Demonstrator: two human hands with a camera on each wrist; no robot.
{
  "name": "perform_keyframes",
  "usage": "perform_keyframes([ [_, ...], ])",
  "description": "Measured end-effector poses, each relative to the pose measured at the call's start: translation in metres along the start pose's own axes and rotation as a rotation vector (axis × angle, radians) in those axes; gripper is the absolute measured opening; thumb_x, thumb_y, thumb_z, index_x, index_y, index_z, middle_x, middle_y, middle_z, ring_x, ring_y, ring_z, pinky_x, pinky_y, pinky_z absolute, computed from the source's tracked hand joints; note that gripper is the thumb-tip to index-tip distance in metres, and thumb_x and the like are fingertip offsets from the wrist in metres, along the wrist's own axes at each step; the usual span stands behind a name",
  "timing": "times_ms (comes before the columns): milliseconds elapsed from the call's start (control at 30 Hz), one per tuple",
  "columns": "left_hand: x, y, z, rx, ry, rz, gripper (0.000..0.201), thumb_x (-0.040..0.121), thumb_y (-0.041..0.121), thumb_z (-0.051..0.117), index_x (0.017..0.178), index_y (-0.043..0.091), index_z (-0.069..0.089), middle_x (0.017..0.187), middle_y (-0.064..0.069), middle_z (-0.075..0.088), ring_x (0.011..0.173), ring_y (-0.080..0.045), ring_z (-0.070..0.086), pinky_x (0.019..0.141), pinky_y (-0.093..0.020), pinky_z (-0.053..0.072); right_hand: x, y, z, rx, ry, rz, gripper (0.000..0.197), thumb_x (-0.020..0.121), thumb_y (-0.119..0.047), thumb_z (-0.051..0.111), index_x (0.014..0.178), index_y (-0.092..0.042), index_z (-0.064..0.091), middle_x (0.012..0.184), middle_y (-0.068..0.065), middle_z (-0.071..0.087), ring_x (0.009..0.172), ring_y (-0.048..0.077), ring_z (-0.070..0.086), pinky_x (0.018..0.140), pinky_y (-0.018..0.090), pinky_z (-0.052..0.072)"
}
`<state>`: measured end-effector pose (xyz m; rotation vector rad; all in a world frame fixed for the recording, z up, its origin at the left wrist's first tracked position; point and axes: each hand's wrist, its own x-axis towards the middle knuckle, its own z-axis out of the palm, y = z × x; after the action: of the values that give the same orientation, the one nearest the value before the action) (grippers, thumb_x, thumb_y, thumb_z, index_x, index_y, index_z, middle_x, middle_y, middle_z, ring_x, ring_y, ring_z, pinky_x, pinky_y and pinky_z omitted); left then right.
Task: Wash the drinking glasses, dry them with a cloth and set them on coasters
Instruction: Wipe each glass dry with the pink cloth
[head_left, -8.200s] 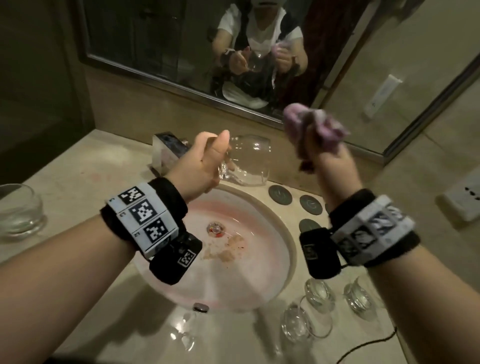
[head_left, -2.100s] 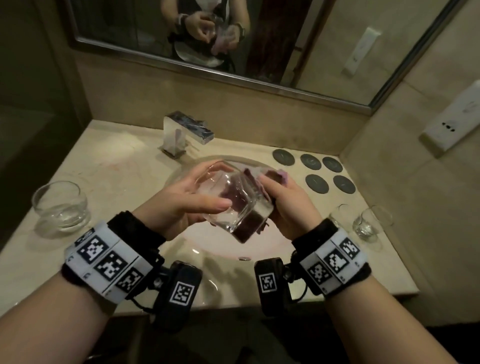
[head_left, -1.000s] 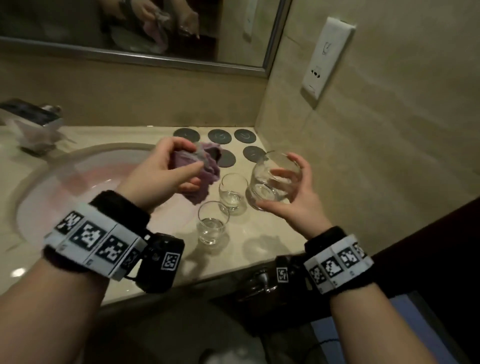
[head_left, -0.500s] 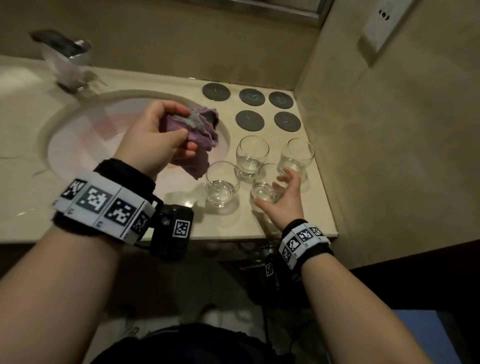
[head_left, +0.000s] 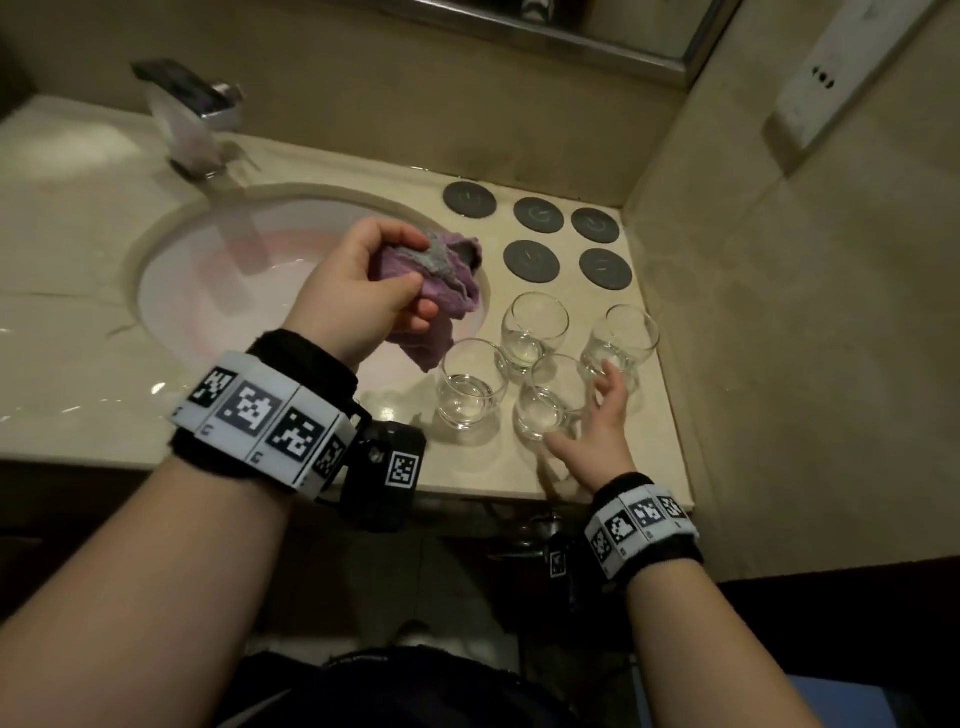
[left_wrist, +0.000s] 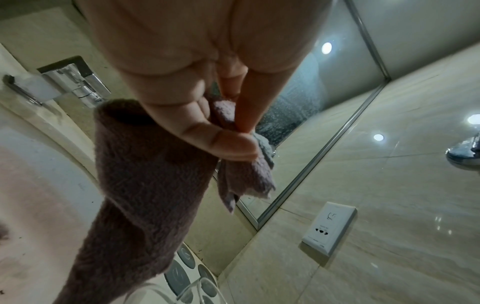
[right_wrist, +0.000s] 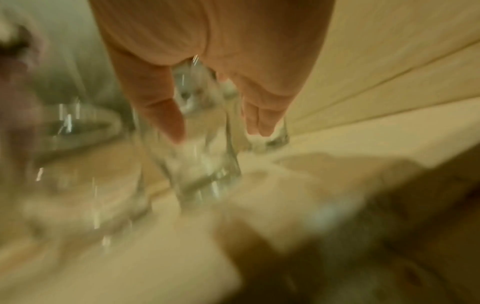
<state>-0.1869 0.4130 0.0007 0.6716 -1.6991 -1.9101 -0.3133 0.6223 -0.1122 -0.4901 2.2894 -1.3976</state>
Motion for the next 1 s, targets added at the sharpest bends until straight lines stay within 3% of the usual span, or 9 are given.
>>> perform_keyframes([
  [67, 0.000, 0.002, -0.004, 0.006, 0.000, 0.011, 0.036, 0.090, -0.011, 0.044, 0.088, 0.024, 0.052, 0.082, -0.006, 0.058, 0.053, -0.008, 0.056, 0.046, -0.017, 0.047, -0.006, -0.012, -0.011, -0.002, 0.091, -0.049, 0.097, 0.072, 0.012, 0.062, 0.143, -0.031, 0.012, 0.152, 0.004, 0.014, 0.139, 0.018, 0.023, 0.114, 0.036, 0.023],
  [200, -0.002, 0.008, -0.018, -0.002, -0.022, 0.023, 0.036, 0.089, -0.011, 0.045, 0.088, 0.023, 0.054, 0.080, -0.004, 0.058, 0.050, -0.005, 0.055, 0.043, -0.016, 0.043, -0.007, -0.068, -0.023, 0.024, 0.212, -0.237, 0.072, 0.079, 0.008, 0.058, 0.128, -0.035, 0.029, 0.139, 0.002, 0.036, 0.122, 0.015, 0.045, 0.108, 0.039, 0.038],
  [333, -0.004, 0.021, -0.049, -0.025, -0.092, 0.067, 0.035, 0.088, -0.013, 0.045, 0.088, 0.021, 0.055, 0.071, -0.004, 0.053, 0.045, -0.004, 0.050, 0.038, -0.013, 0.033, -0.003, -0.151, 0.005, -0.102, -0.022, -0.501, 0.047, 0.083, -0.008, 0.057, 0.123, -0.029, 0.042, 0.124, -0.004, 0.054, 0.117, 0.007, 0.053, 0.104, 0.034, 0.043],
  [433, -0.004, 0.035, -0.083, -0.016, -0.126, 0.109, 0.034, 0.087, -0.014, 0.046, 0.089, 0.019, 0.056, 0.065, -0.004, 0.050, 0.043, -0.005, 0.045, 0.038, -0.012, 0.032, -0.001, -0.205, 0.051, -0.196, -0.250, -0.664, 0.065, 0.078, -0.026, 0.070, 0.131, -0.032, 0.034, 0.133, -0.008, 0.048, 0.127, -0.002, 0.042, 0.106, 0.017, 0.032],
  [533, -0.006, 0.047, -0.118, 0.028, -0.131, 0.154, 0.035, 0.086, -0.013, 0.048, 0.090, 0.020, 0.057, 0.069, -0.002, 0.054, 0.045, -0.005, 0.044, 0.042, -0.011, 0.034, 0.002, -0.238, 0.104, -0.292, -0.476, -0.571, 0.091, 0.066, -0.044, 0.075, 0.138, -0.040, 0.020, 0.131, -0.009, 0.043, 0.127, 0.001, 0.040, 0.100, 0.006, 0.031],
  [700, -0.007, 0.060, -0.207, 0.140, -0.057, 0.198, 0.034, 0.087, -0.006, 0.054, 0.101, 0.025, 0.056, 0.088, 0.002, 0.059, 0.056, -0.011, 0.049, 0.050, -0.014, 0.042, 0.000, -0.268, 0.208, 0.016, -0.555, -0.467, 0.035, 0.071, -0.018, 0.077, 0.100, -0.024, 0.058, 0.095, -0.004, 0.064, 0.088, 0.009, 0.061, 0.078, 0.029, 0.049],
  [833, -0.003, 0.056, -0.290, 0.546, 0.206, 0.233, 0.037, 0.089, 0.013, 0.058, 0.119, 0.034, 0.051, 0.121, 0.007, 0.043, 0.071, -0.011, 0.055, 0.069, -0.010, 0.043, -0.003, -0.282, 0.269, 0.410, -0.435, -0.246, 0.032, 0.071, -0.022, 0.071, 0.100, -0.013, 0.061, 0.088, 0.004, 0.067, 0.081, 0.018, 0.063, 0.071, 0.032, 0.050],
  [933, 0.003, 0.048, -0.354, 0.907, 0.394, 0.030, 0.037, 0.091, 0.025, 0.054, 0.128, 0.027, 0.049, 0.130, 0.006, 0.047, 0.097, -0.015, 0.056, 0.091, -0.032, 0.046, -0.001, -0.289, 0.295, 0.652, -0.336, -0.103, 0.026, 0.089, -0.027, 0.056, 0.110, -0.012, 0.060, 0.090, 0.003, 0.069, 0.080, 0.017, 0.064, 0.064, 0.028, 0.050],
  [1000, 0.013, 0.040, -0.390, 1.074, 0.416, -0.119, 0.037, 0.091, 0.027, 0.053, 0.128, 0.024, 0.049, 0.130, 0.001, 0.052, 0.112, -0.021, 0.053, 0.096, -0.039, 0.044, -0.002, -0.290, 0.305, 0.773, -0.334, -0.019, 0.041, 0.096, -0.037, 0.041, 0.120, -0.009, 0.058, 0.101, 0.009, 0.070, 0.089, 0.021, 0.066, 0.065, 0.027, 0.053],
])
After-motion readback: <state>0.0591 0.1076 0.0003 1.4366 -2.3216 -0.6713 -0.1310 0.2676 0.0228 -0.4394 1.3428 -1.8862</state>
